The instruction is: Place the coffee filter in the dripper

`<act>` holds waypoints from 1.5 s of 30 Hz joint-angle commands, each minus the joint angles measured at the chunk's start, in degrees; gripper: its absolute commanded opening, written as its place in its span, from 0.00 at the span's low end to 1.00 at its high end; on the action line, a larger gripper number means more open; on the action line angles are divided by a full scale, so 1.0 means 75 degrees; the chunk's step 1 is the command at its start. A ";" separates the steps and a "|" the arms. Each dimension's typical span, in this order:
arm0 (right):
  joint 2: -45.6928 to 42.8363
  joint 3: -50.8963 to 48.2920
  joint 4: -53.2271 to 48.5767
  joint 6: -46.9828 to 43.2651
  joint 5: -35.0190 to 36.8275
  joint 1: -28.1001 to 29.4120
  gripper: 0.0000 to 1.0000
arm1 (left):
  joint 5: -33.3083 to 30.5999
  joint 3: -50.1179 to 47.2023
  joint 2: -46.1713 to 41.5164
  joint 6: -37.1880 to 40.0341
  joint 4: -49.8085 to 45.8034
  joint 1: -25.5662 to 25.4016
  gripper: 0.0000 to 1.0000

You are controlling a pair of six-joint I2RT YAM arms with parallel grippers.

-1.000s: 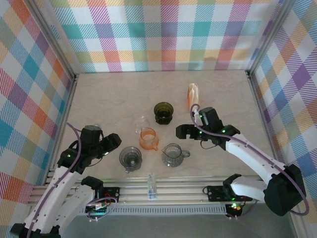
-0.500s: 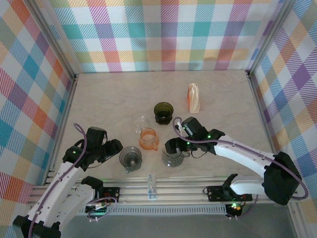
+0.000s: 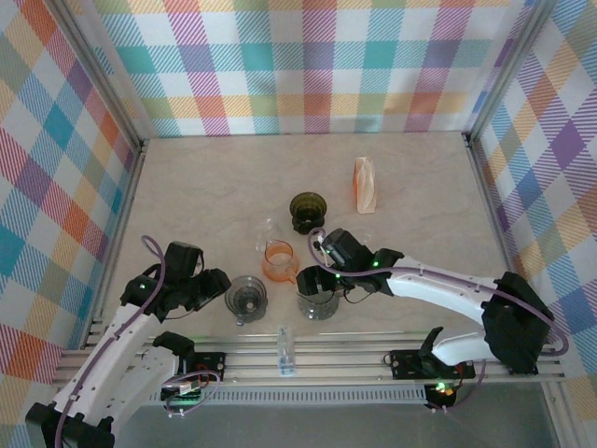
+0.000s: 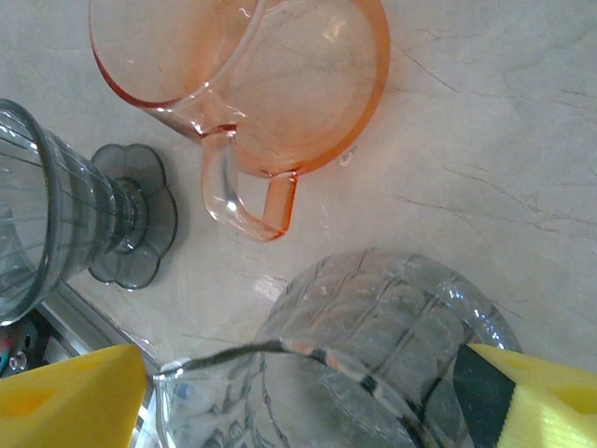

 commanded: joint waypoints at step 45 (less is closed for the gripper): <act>-0.3576 -0.1888 -0.3403 0.1072 0.2820 -0.0870 0.97 | -0.0144 0.0824 0.0431 -0.0087 0.0217 -0.1623 0.00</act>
